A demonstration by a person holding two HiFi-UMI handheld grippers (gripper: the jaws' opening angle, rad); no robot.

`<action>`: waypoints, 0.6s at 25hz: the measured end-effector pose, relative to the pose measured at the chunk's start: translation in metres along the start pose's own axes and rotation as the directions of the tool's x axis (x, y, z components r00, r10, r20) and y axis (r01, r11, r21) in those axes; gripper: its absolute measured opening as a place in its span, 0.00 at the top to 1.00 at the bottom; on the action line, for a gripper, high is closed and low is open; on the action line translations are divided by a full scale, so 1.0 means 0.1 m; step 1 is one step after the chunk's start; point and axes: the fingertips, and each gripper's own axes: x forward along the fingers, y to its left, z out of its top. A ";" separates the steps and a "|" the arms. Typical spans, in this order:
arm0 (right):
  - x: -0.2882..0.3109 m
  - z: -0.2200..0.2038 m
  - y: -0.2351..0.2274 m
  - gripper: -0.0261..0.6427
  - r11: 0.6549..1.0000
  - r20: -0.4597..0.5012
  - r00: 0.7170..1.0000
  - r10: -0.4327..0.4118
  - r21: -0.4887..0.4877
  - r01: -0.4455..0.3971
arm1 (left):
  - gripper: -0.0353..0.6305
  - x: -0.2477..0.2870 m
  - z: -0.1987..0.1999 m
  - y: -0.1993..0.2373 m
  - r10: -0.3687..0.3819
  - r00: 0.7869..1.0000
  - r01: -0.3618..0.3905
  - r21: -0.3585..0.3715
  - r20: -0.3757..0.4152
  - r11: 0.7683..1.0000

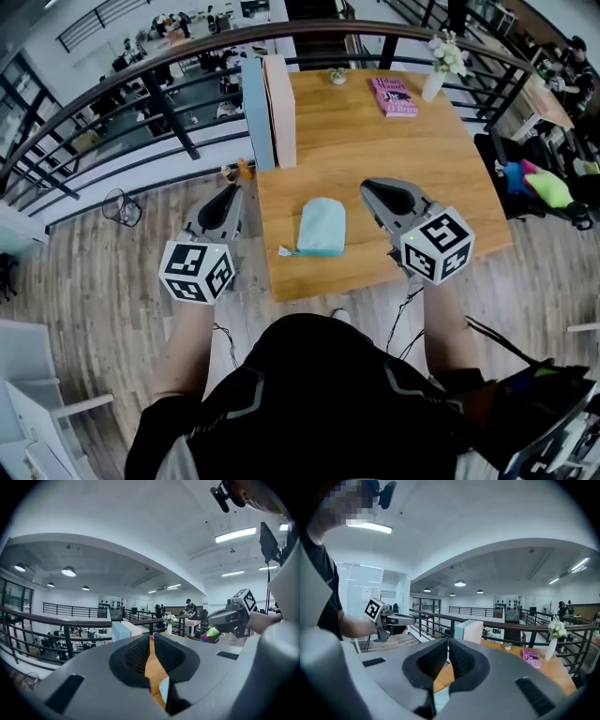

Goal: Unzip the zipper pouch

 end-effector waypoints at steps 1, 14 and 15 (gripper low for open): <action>-0.01 0.06 0.00 0.94 1.000 0.014 1.000 -0.014 -0.003 0.014 | 0.88 -0.04 0.04 0.01 0.005 1.000 -0.005 0.002 0.009 1.000; -0.06 0.39 0.08 0.95 0.994 0.091 0.991 -0.098 -0.045 0.102 | 0.90 -0.30 0.24 0.14 0.083 0.995 -0.080 -0.059 0.055 0.995; -0.06 0.40 0.08 0.95 0.993 0.092 0.991 -0.101 -0.049 0.106 | 0.90 -0.31 0.23 0.15 0.085 0.995 -0.083 -0.057 0.051 0.995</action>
